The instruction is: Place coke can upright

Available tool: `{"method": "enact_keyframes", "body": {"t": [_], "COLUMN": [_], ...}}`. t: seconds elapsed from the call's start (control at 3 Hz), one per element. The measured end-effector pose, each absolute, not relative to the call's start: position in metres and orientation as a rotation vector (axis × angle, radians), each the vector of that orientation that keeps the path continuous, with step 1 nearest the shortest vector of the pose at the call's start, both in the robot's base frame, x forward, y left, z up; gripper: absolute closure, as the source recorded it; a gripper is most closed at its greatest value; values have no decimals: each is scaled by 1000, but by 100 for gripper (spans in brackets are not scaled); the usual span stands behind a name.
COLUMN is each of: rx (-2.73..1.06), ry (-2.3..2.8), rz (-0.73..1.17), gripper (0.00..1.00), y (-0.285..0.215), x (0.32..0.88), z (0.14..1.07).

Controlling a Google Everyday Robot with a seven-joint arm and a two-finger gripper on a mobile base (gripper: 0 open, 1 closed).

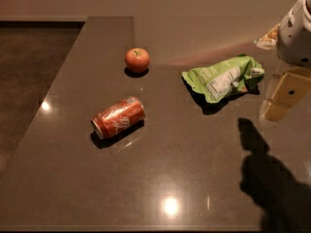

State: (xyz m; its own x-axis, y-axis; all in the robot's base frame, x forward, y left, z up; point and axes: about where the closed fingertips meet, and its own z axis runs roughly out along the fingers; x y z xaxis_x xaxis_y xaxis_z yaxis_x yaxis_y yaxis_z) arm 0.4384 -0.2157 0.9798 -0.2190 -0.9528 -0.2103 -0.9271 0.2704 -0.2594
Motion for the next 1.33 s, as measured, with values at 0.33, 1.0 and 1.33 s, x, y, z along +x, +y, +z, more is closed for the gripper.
{"method": "enact_keyframes", "body": {"t": [0.33, 1.0, 1.33], "rx": [-1718, -1879, -1991], "ry": [2222, 2077, 1979], "rz": [-111, 0, 55], "gripper": [0, 0, 0], "y": [-216, -171, -138], "x": [438, 460, 465], "z": [980, 971, 960]}}
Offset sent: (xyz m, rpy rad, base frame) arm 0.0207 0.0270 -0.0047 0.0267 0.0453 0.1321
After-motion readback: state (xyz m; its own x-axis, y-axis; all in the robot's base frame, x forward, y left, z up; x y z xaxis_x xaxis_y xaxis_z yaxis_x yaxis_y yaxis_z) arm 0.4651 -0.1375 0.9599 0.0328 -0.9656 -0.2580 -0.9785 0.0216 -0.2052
